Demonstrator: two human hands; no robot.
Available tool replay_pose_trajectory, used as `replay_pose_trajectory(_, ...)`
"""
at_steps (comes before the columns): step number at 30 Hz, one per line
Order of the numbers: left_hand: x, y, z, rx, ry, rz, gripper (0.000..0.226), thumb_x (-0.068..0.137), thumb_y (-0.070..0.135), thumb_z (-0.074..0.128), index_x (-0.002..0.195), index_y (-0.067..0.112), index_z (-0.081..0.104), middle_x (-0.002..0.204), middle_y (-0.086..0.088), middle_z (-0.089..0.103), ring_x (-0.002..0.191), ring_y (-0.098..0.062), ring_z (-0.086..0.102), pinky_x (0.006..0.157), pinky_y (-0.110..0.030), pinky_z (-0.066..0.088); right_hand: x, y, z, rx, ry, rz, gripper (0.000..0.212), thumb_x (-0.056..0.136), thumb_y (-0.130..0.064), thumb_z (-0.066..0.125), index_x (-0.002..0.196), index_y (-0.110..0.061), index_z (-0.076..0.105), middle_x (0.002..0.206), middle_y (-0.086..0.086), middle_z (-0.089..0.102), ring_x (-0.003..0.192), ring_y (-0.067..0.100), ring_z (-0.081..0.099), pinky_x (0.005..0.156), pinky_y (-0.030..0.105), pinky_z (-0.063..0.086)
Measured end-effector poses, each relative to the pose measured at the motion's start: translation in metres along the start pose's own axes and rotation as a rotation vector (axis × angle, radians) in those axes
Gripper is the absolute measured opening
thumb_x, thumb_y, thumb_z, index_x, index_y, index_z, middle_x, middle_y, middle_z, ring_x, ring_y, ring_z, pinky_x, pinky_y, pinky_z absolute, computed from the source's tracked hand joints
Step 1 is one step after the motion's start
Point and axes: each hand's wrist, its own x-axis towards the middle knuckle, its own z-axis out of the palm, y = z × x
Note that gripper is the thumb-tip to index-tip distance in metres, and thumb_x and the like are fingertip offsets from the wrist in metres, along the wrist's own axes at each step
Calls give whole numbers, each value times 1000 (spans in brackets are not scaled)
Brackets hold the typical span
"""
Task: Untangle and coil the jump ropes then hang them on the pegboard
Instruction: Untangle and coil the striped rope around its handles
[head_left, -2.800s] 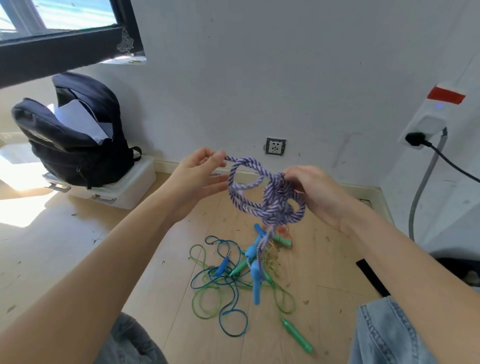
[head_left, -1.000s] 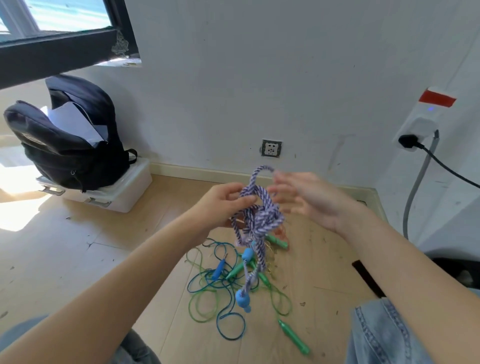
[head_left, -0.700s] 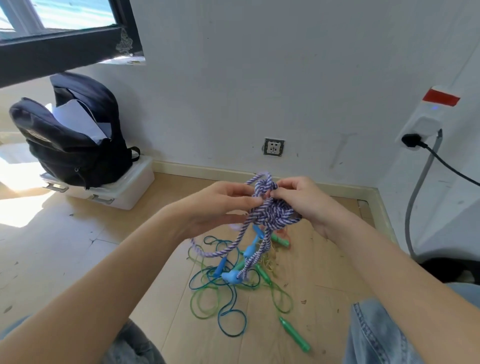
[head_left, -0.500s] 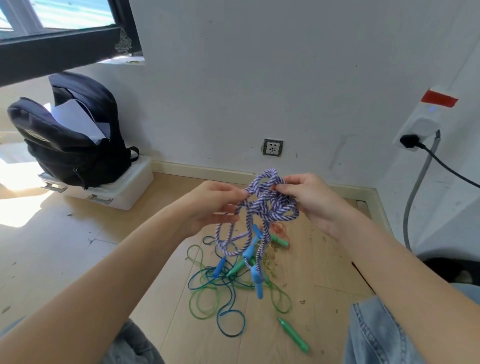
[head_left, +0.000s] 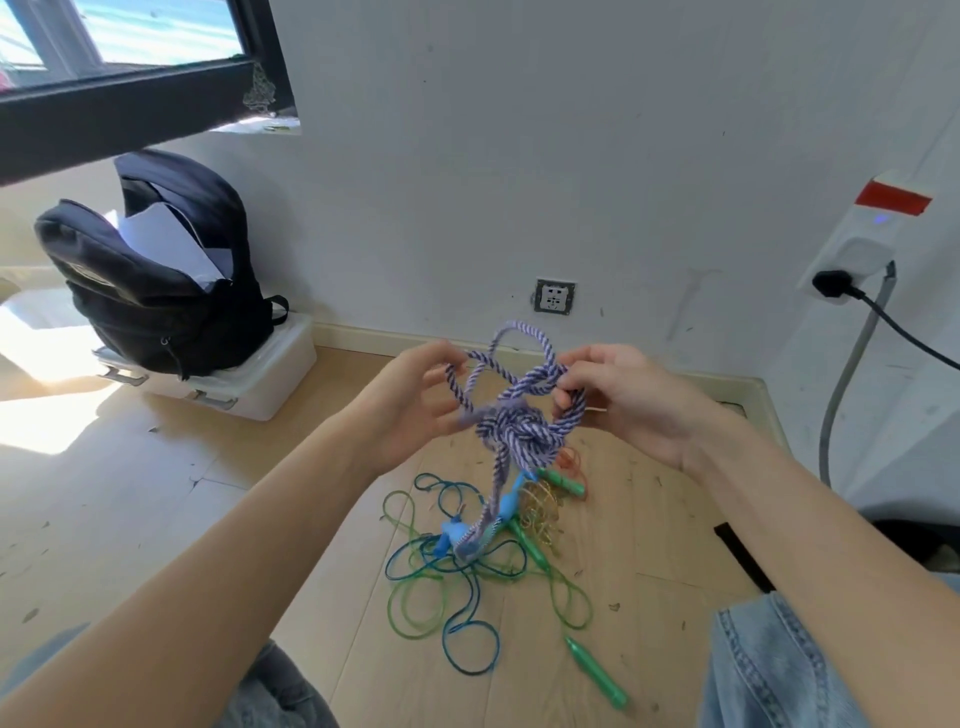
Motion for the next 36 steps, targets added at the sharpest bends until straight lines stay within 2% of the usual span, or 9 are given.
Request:
replay_pose_trajectory(5, 2, 8, -3, -455, -61, 72, 17, 88, 10, 53, 102, 6, 45, 109, -22, 58, 79, -26, 68, 63, -28, 58, 1, 0, -3, 65, 102, 92, 20, 92, 2, 44, 77, -9, 50, 56, 4, 45, 36, 6, 40, 38, 15, 33)
replay_pose_trajectory(9, -1, 8, -1, -337, -168, -3, 30, 99, 26, 35, 104, 1, 50, 79, -13, 72, 56, -12, 67, 53, -24, 56, 3, 1, -3, 19, 236, 97, 20, 91, 4, 42, 78, -4, 55, 61, 7, 55, 32, 5, 36, 35, 13, 31)
replay_pose_trajectory(14, -9, 11, 1, 695, -422, 106, 37, 92, 45, 42, 99, 24, 71, 96, -4, 72, 77, -16, 68, 76, -24, 53, 7, 6, -7, -176, 478, -41, 21, 89, -2, 50, 77, -18, 56, 70, 4, 62, 45, 7, 45, 52, 23, 41)
replay_pose_trajectory(17, -5, 4, -6, 1550, -430, 194, 26, 92, 24, 53, 113, 36, 61, 121, -2, 61, 111, -22, 56, 97, -35, 42, 8, 5, -9, -323, 520, -207, 20, 87, -5, 57, 80, -23, 61, 73, -2, 60, 58, 9, 53, 69, 29, 48)
replay_pose_trajectory(19, -1, 0, -12, 1772, -395, 151, 43, 89, 9, 52, 123, 34, 56, 135, 3, 49, 123, -18, 46, 104, -37, 36, 7, 4, -7, -331, 448, -283, 26, 87, -3, 57, 79, -27, 62, 76, -5, 59, 66, 8, 55, 72, 26, 49)
replay_pose_trajectory(25, -10, 15, -2, 1038, 2, 531, 40, 84, 2, 46, 84, 39, 63, 104, -12, 68, 90, -26, 62, 84, -44, 51, 2, -3, -4, -432, 163, -338, 32, 90, 4, 49, 77, -24, 60, 81, 0, 61, 75, 8, 59, 68, 12, 47)
replay_pose_trajectory(29, -5, 6, 8, 1201, -198, 736, 37, 86, 12, 60, 117, 32, 57, 110, 19, 53, 98, -1, 50, 81, -16, 40, -3, 0, 5, -384, -70, -328, 32, 89, 6, 49, 74, -19, 62, 74, -4, 65, 70, 2, 62, 69, 13, 49)
replay_pose_trajectory(32, -2, -3, 13, 1127, -317, 587, 20, 85, 13, 63, 103, 22, 69, 82, 11, 68, 72, 1, 57, 71, -15, 43, -5, -1, 4, -342, -75, -356, 31, 89, 9, 47, 77, -16, 62, 75, -2, 64, 70, 4, 61, 72, 16, 50)
replay_pose_trajectory(36, -5, -4, 5, 859, -435, 245, 24, 76, 46, 64, 91, 30, 72, 83, 15, 69, 77, 0, 60, 69, -18, 49, -6, -5, 2, -310, -37, -387, 30, 89, 9, 45, 81, -15, 60, 78, -2, 63, 69, 2, 60, 70, 15, 50)
